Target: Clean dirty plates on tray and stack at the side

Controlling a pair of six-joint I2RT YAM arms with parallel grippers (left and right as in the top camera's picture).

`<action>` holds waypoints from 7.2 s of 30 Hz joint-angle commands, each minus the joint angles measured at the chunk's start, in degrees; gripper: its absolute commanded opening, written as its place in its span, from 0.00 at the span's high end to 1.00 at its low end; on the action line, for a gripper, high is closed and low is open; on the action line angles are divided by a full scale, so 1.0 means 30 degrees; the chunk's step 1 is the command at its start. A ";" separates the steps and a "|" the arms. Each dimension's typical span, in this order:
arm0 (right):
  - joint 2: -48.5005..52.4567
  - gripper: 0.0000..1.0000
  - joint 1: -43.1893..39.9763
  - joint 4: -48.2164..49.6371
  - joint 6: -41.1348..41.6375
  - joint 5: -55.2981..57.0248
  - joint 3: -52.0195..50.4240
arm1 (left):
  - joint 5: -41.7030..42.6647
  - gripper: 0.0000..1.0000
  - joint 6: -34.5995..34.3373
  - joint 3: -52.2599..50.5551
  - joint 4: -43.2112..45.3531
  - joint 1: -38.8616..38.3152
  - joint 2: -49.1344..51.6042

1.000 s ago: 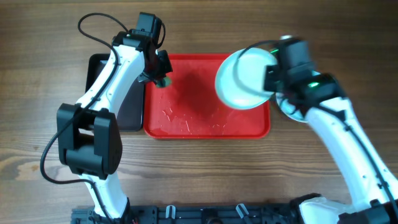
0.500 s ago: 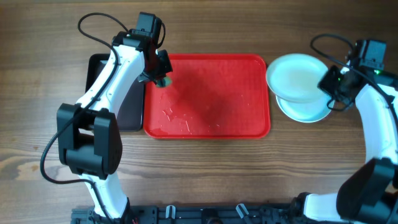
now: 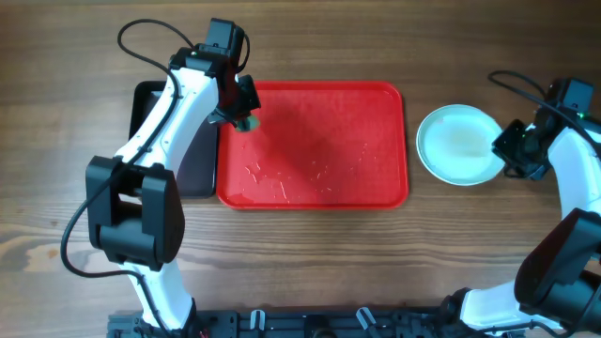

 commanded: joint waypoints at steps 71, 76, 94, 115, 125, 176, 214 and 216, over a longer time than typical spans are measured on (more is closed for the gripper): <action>-0.7417 0.15 0.7774 -0.3060 -0.3789 -0.5144 0.7140 | -0.4765 0.00 0.4612 -0.6011 0.3796 0.4663 -1.2087; -1.1074 0.01 0.7774 -0.3796 -0.3621 -0.5173 0.7155 | -0.4758 0.00 0.4612 -0.6011 0.3796 0.4663 -1.1970; -1.6218 0.01 0.7817 -0.6353 -0.4852 -0.4503 0.6710 | -0.4765 0.00 0.4612 -0.6011 0.3796 0.4663 -1.1970; -2.9689 0.00 0.8051 1.6385 -0.3177 -0.4714 -1.8163 | -0.4765 0.00 0.4612 -0.6011 0.3796 0.4663 -1.1970; -3.1802 0.01 0.8298 1.7748 -0.3133 -0.4714 -2.2163 | -0.4765 0.00 0.4612 -0.6011 0.3796 0.4663 -1.1970; -3.1795 0.01 0.8298 1.6189 -0.3177 -0.4714 -2.2141 | -0.4721 0.00 0.4612 -0.6040 0.3577 0.4124 -2.2673; -3.1678 0.00 0.8298 1.6189 -0.3177 -0.4714 -2.2141 | -0.1829 0.00 0.5617 -3.0629 1.7420 0.4466 -3.7813; -3.1671 0.00 0.8298 1.6189 -0.3177 -0.4714 -2.2141 | -0.1800 0.00 0.5610 -3.0629 1.6415 0.4466 -3.7805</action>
